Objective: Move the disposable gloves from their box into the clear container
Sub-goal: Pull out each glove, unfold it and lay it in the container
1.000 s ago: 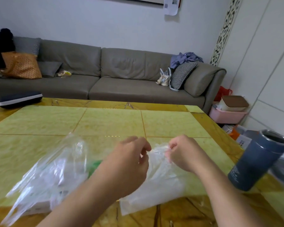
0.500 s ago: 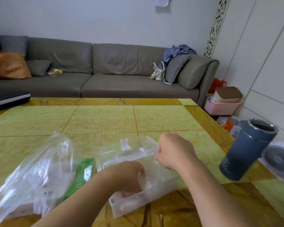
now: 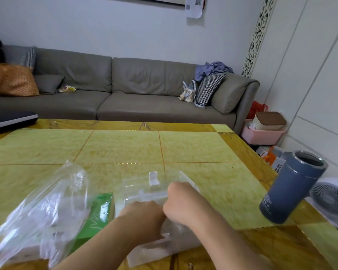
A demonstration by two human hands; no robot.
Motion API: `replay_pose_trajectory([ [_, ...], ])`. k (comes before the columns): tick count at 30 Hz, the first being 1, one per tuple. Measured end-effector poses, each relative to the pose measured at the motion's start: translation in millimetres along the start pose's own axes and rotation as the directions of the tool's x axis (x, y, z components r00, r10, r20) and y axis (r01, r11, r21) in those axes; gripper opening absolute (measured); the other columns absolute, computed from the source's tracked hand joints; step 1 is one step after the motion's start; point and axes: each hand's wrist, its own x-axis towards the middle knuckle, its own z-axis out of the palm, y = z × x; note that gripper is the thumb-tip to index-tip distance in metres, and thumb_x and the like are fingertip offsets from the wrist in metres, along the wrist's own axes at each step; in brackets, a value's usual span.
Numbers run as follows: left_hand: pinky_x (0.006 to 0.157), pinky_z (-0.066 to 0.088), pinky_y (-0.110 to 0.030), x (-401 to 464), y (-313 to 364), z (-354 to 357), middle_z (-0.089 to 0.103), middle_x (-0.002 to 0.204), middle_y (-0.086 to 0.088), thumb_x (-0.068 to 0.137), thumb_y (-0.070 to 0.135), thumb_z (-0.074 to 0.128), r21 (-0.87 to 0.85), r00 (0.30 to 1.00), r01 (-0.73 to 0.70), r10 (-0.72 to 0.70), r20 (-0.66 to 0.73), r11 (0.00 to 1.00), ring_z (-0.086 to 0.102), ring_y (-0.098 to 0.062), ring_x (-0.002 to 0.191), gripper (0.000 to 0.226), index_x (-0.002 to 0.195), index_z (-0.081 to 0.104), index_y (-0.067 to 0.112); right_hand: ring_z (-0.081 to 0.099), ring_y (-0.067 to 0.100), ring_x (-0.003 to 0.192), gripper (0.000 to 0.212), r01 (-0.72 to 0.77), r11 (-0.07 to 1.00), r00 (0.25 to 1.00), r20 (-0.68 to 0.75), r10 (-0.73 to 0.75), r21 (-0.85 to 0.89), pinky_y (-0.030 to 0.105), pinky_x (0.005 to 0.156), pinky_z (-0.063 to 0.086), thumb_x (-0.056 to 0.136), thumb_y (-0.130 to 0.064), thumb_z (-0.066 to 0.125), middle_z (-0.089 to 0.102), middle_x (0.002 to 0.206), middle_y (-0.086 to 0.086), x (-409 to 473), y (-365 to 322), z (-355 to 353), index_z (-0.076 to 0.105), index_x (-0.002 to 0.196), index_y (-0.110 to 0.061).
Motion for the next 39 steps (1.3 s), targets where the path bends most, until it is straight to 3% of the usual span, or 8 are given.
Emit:
replay_pose_trajectory([
  [3,0.084,0.047,-0.039,-3,-10,-1,0.065,0.122,-0.003,0.097,0.051,0.055,-0.030,0.997,-0.078,0.078,0.010,0.997,0.064,-0.032,0.111,0.042,0.134,0.043,0.035,0.052,0.021,0.060,0.040,-0.035,0.992,0.994,0.098,0.047,-0.119,0.028,0.048,0.037,0.092,-0.004,0.049,0.052,0.083,0.007,10,13,8,0.063,0.128,-0.009],
  [6,0.088,0.052,-0.038,-1,-18,-6,0.069,0.118,0.008,0.092,0.053,0.058,-0.125,0.993,-0.096,0.105,0.063,0.987,0.064,-0.023,0.110,0.043,0.133,0.050,0.044,0.052,0.021,0.060,0.004,-0.032,0.980,0.993,0.102,0.053,-0.197,0.026,0.049,0.035,0.092,-0.011,0.060,0.051,0.075,0.005,7,9,16,0.064,0.091,-0.012],
  [11,0.087,0.054,-0.034,6,-19,-7,0.069,0.120,0.008,0.089,0.053,0.059,-0.207,1.000,0.029,-0.026,0.014,0.978,0.066,-0.019,0.109,0.040,0.125,0.063,0.035,0.058,0.029,0.089,0.033,-0.025,0.970,0.985,0.160,0.065,-0.241,0.030,0.072,0.040,0.090,-0.008,0.065,0.043,0.075,0.004,2,0,15,0.041,0.069,-0.018],
  [13,0.085,0.055,-0.035,8,-16,-1,0.066,0.122,0.002,0.086,0.048,0.067,-0.176,0.997,0.078,-0.075,0.025,0.981,0.067,-0.022,0.107,0.044,0.124,0.061,0.027,0.059,0.030,0.102,0.009,-0.034,0.967,0.969,0.230,0.095,-0.253,0.030,0.073,0.044,0.091,-0.005,0.066,0.058,0.096,0.011,1,-4,10,0.058,0.091,-0.010],
  [18,0.080,0.049,-0.034,8,-10,2,0.065,0.121,-0.003,0.089,0.030,0.071,-0.067,0.985,0.150,-0.143,0.100,0.986,0.066,-0.026,0.111,0.043,0.127,0.055,0.019,0.020,0.029,0.159,0.089,-0.018,0.954,0.942,0.314,0.116,-0.298,0.041,0.118,0.038,0.098,-0.010,0.067,0.009,0.175,0.009,9,-1,15,0.011,0.167,-0.010],
  [25,0.066,0.040,-0.032,5,-9,-8,0.051,0.074,0.001,0.090,0.016,0.063,0.076,0.977,0.102,-0.115,0.180,0.992,0.056,-0.024,0.078,0.015,0.104,0.065,0.012,0.048,0.030,0.140,0.058,-0.079,0.940,0.940,0.289,0.181,-0.333,0.036,0.102,0.049,0.099,-0.014,0.062,0.041,0.156,0.019,8,-7,13,0.043,0.151,0.000],
  [29,0.054,0.039,-0.029,-2,-13,-13,0.053,0.073,-0.001,0.090,0.013,0.062,0.014,0.982,0.092,-0.093,0.167,0.996,0.052,-0.021,0.064,0.005,0.094,0.063,0.011,0.058,0.027,0.089,0.001,-0.066,0.937,0.968,0.207,0.145,-0.344,0.030,0.073,0.045,0.091,-0.010,0.065,0.057,0.088,0.009,9,-4,18,0.065,0.090,-0.009],
  [39,0.076,0.058,-0.023,-57,-57,-21,0.073,0.085,0.015,0.097,0.000,0.051,-0.691,0.904,-0.129,-0.202,-0.376,0.711,0.069,0.002,0.081,0.034,0.096,0.069,0.029,0.064,0.022,0.065,0.020,-0.048,0.984,0.982,-0.186,0.015,-0.174,0.034,0.058,0.057,0.085,-0.002,0.053,0.064,0.078,0.001,5,-4,11,0.066,0.079,-0.016],
])
